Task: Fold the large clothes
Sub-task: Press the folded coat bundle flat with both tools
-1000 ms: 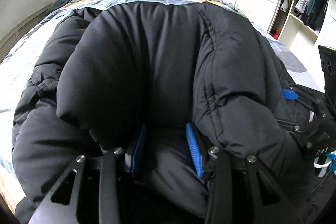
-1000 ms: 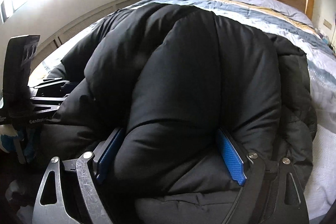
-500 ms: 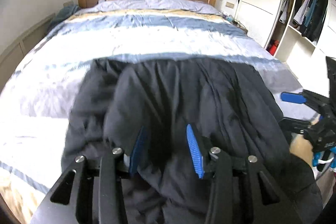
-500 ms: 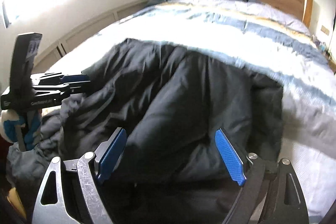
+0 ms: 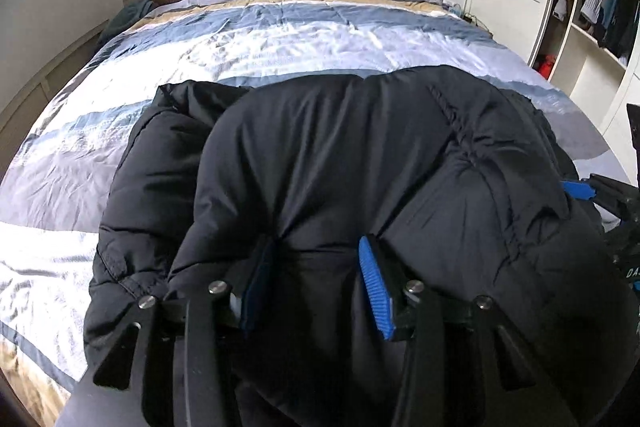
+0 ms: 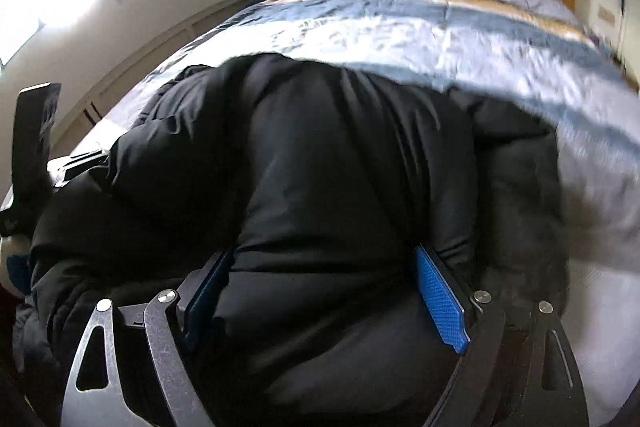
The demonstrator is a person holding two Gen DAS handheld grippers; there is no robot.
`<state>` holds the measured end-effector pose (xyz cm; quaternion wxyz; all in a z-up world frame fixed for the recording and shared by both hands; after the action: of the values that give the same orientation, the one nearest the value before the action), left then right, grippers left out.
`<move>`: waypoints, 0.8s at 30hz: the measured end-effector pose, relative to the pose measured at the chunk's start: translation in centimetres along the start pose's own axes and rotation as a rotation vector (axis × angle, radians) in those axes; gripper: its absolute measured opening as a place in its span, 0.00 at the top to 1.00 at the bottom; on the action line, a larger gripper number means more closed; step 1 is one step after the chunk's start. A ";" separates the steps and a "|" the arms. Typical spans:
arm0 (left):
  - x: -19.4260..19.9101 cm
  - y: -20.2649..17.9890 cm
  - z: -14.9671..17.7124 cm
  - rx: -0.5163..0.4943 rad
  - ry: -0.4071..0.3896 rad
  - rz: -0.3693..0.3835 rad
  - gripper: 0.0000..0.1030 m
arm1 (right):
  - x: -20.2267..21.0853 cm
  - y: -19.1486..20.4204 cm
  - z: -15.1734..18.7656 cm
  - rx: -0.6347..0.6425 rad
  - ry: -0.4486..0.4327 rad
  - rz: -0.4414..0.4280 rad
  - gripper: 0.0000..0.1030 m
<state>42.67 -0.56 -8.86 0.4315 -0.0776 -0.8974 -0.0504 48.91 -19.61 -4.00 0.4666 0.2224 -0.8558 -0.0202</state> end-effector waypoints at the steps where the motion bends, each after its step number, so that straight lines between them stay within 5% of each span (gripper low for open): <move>1: 0.3 -0.1 -0.1 -0.002 0.004 -0.001 0.58 | 0.1 0.2 0.1 0.004 0.003 0.010 0.16; 13: 8.3 -3.2 1.9 -0.023 -0.091 0.026 0.58 | 6.8 3.3 1.6 0.011 -0.059 -0.025 0.16; 24: 5.7 -4.6 5.5 -0.059 -0.044 -0.005 0.58 | 4.1 3.4 4.3 0.070 0.015 0.014 0.16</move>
<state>34.14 -3.68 -7.92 0.4090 -0.0893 -0.9049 -0.0761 42.31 -18.92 -2.37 0.4650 0.2327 -0.8540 0.0148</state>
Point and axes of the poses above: each gripper's, at about its wrist camera, not at the fingertips, and x roughly against the way its jaws point, y to its left, z to its underside, the point moved 2 cm from there along -x, roughly the way its jaws point, and after that the axes turned 3 degrees about -x, right-handed, at the moved point
